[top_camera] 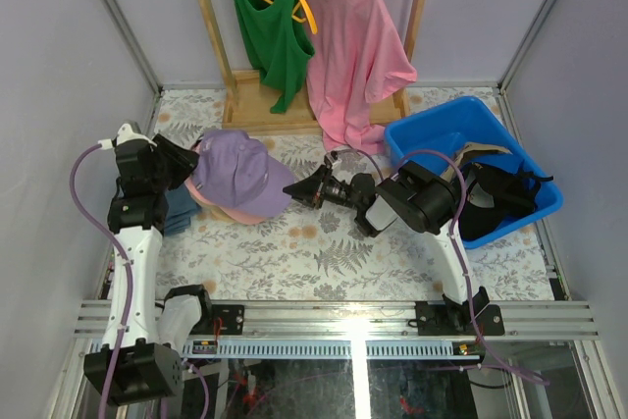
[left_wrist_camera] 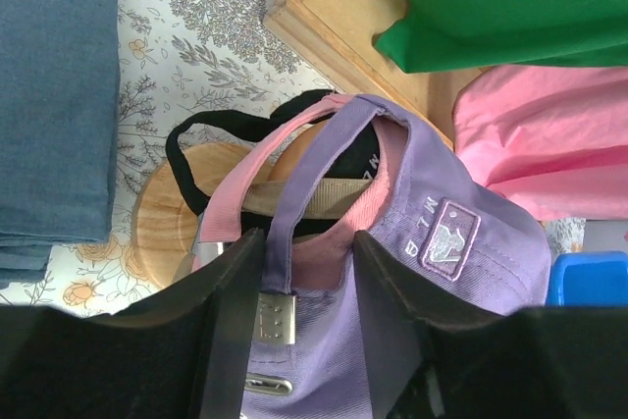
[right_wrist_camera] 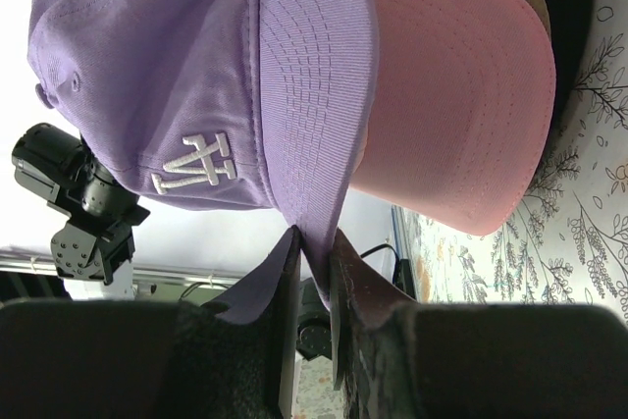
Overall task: Stack the hats
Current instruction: Stack the hat on the hat.
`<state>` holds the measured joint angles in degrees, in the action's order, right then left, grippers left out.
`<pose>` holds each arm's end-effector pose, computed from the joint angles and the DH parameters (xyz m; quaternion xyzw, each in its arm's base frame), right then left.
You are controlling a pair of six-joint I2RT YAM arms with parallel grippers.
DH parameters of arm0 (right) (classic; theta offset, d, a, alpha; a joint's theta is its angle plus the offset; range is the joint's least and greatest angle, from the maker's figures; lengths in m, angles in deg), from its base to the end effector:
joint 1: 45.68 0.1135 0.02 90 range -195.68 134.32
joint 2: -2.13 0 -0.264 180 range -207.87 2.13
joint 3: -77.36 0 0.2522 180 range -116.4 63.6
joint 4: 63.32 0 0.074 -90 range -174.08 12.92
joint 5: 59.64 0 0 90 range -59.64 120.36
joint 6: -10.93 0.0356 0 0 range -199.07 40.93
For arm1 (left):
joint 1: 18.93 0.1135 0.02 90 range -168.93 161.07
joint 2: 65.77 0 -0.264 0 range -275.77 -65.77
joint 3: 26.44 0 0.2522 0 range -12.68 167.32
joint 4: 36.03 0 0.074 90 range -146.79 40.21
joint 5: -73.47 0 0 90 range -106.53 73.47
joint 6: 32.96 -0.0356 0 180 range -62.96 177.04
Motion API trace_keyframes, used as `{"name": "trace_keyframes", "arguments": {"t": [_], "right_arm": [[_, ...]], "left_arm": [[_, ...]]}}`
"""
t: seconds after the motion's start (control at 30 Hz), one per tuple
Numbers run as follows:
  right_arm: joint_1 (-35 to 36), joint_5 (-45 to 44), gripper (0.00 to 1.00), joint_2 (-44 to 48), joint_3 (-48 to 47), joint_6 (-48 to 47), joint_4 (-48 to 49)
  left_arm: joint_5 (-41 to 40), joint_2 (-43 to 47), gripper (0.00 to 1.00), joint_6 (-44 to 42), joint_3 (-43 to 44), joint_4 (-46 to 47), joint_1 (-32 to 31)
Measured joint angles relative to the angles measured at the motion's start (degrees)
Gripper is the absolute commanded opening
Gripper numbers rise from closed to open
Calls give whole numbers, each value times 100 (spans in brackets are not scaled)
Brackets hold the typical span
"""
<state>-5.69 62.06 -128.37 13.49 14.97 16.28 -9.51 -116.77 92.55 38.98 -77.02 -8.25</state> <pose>0.2892 0.2670 0.1061 0.0818 0.6307 0.7594 0.1373 0.1933 0.0320 0.3326 -0.3035 0.7937 -0.1637 0.5012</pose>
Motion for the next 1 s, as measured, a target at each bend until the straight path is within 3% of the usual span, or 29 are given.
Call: {"name": "trace_keyframes", "arguments": {"t": [0.2, 0.27, 1.0], "right_arm": [[-4, 46, 17, -31, -52, 2, -2], [-11, 48, 17, -59, -70, 9, 2], [-20, 98, 16, -223, -275, 98, 15]], "left_arm": [[-44, -35, 5, -50, -4, 26, 0], [-66, -37, 2, -44, -4, 37, 0], [-597, 319, 0, -118, -4, -223, -13]]}}
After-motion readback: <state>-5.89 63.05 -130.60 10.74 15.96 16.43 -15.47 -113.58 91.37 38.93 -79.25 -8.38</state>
